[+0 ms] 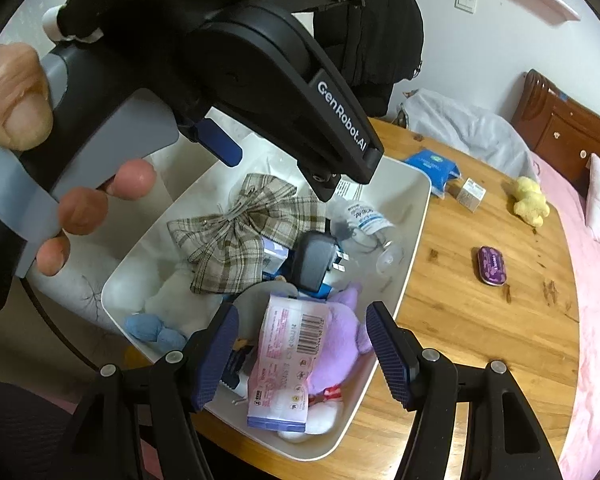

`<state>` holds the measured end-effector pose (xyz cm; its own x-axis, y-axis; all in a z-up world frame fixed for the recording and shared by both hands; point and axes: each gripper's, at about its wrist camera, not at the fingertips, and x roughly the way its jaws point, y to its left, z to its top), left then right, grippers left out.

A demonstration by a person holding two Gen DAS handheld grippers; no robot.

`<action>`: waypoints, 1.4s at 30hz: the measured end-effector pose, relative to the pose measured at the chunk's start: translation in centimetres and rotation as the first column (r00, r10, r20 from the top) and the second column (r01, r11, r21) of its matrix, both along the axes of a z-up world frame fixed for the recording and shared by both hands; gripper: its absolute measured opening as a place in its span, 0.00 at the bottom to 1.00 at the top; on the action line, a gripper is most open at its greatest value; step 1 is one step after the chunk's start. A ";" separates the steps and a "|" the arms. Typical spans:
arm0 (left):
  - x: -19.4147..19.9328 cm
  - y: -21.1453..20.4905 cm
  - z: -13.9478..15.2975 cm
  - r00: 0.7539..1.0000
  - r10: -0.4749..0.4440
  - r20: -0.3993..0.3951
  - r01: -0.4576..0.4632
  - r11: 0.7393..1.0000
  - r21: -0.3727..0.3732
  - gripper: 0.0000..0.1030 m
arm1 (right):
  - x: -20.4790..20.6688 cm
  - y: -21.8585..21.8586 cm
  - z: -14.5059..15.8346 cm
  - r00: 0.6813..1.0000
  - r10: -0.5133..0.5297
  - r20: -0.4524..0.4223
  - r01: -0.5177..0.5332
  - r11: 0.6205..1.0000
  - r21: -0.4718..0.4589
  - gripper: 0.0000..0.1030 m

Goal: Organize objects
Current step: 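Lower the charger and packet into the tray and open both tools, then move both tools back over the blue wipes pack and yellow plush duck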

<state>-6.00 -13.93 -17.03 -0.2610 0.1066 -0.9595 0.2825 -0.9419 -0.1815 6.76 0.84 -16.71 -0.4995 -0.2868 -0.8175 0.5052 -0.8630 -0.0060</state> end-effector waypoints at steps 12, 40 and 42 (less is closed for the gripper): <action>-0.5 0.4 2.6 0.998 0.016 -0.055 -0.016 1.000 0.014 0.84 | 0.2 0.9 2.1 0.999 0.011 -0.053 -0.010 1.000 0.016 0.65; -5.2 5.0 10.9 0.974 -0.008 -0.226 0.017 0.999 0.040 0.84 | -3.0 10.4 8.3 0.977 -0.108 -0.186 0.113 0.993 0.019 0.65; -5.8 5.3 11.6 0.971 -0.009 -0.240 0.019 0.999 0.041 0.84 | -3.5 11.4 8.6 0.975 -0.121 -0.186 0.125 0.992 0.007 0.65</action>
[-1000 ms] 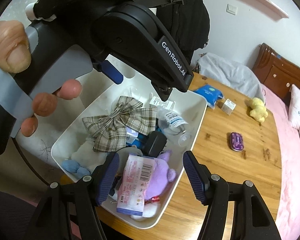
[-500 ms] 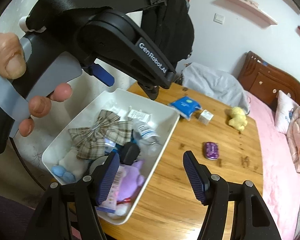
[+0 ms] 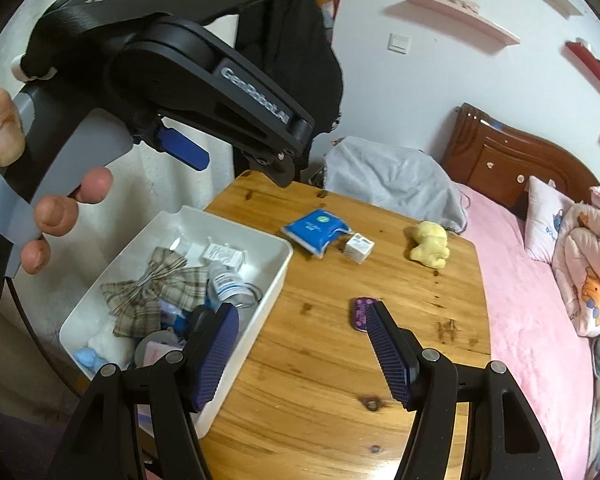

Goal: Organize objects
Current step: 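Move both tools back over the blue wipes pack and yellow plush duck, then grasp the blue Hipapa wipes pack with the left tool while the right tool grasps the yellow plush duck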

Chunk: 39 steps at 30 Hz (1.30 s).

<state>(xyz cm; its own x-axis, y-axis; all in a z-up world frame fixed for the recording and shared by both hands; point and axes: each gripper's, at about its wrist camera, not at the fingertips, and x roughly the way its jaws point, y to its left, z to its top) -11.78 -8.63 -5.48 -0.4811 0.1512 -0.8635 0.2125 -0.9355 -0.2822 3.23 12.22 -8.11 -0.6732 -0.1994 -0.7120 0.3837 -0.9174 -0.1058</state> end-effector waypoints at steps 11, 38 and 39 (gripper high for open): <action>-3.6 1.9 1.3 1.000 -0.011 -0.011 0.011 0.999 -0.031 0.84 | -3.0 5.3 0.0 0.998 -0.067 0.015 0.067 0.997 -0.043 0.65; -16.2 2.7 -0.9 0.992 -0.085 0.090 0.101 0.976 -0.192 0.84 | -20.0 16.8 -0.8 0.975 -0.220 -0.019 0.221 0.975 0.003 0.65; -16.7 2.5 -1.1 0.992 -0.085 0.092 0.101 0.976 -0.191 0.84 | -20.7 17.1 -0.9 0.975 -0.223 -0.013 0.222 0.975 -0.007 0.65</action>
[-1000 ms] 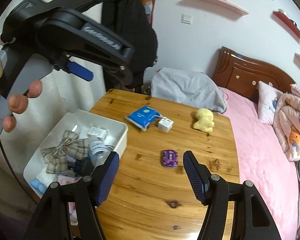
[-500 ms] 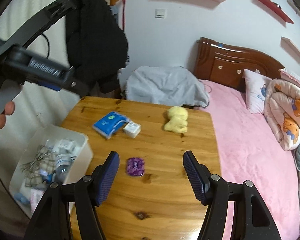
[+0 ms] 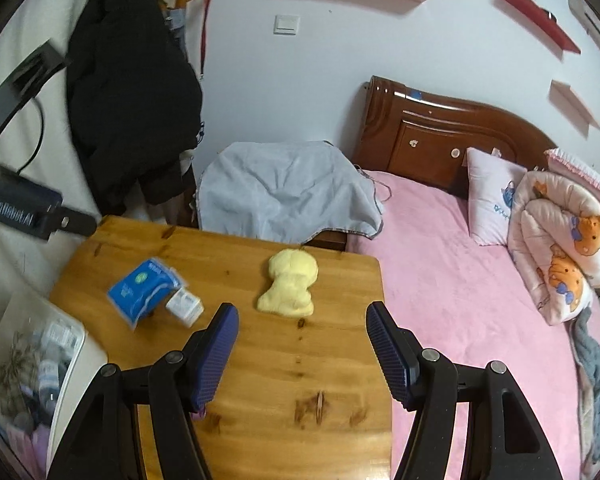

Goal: Organize objects
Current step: 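Grasp the blue Hipapa wipes pack with the left tool while the right tool grasps the yellow plush duck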

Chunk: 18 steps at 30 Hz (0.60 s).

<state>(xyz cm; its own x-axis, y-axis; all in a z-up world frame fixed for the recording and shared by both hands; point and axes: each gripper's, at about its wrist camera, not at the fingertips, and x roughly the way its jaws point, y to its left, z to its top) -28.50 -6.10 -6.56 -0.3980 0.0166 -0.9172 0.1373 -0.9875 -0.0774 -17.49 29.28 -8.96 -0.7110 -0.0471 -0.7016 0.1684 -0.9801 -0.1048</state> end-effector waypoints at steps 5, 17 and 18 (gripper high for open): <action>-2.2 -0.8 -1.9 0.999 -0.011 0.034 0.011 1.000 -0.007 0.84 | -4.7 0.8 -0.8 0.999 -0.008 0.031 0.009 0.999 -0.047 0.65; -6.3 -1.4 -12.9 0.955 -0.111 0.273 0.105 0.994 0.035 0.84 | -15.3 0.8 -8.4 0.971 -0.030 0.238 0.072 0.983 -0.170 0.65; -6.6 -1.4 -13.7 0.950 -0.113 0.290 0.108 0.994 0.033 0.84 | -16.1 0.6 -9.5 0.965 -0.031 0.259 0.078 0.982 -0.171 0.65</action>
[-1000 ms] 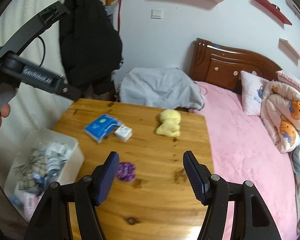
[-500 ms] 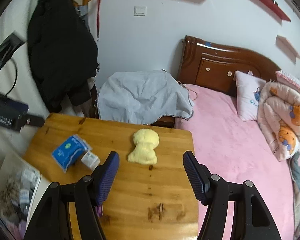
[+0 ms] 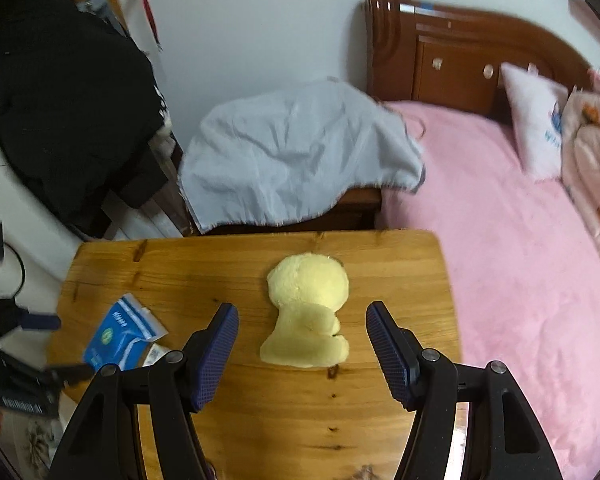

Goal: Organize objects
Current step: 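Grasp the blue Hipapa wipes pack with the left tool while the right tool grasps the yellow plush duck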

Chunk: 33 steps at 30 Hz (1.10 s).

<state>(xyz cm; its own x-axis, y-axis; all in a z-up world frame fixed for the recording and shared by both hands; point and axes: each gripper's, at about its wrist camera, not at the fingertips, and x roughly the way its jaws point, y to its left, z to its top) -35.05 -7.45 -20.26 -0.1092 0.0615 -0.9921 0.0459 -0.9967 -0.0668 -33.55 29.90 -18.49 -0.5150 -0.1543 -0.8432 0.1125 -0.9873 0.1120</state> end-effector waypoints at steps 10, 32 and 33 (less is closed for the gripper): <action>-0.9 -0.6 -5.8 0.995 0.035 0.090 -0.033 0.999 -0.031 0.84 | -2.6 -1.9 -5.1 0.998 0.003 0.055 -0.004 1.000 0.020 0.65; -0.6 -0.4 -8.1 0.990 0.132 0.056 -0.130 0.990 -0.050 0.60 | -4.5 -2.4 -10.4 0.991 -0.037 0.131 0.031 0.999 0.045 0.44; -0.6 -0.3 -8.0 0.990 0.132 0.050 -0.129 0.990 -0.059 0.59 | -4.4 -2.3 -10.4 0.990 -0.038 0.135 0.033 0.999 0.035 0.44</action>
<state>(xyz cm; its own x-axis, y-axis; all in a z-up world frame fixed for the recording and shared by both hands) -35.66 -7.73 -28.24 -0.0593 -0.0053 -0.9982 0.1776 -0.9841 -0.0053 -37.96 27.56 -28.89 -0.4005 -0.1095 -0.9097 0.0633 -0.9938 0.0917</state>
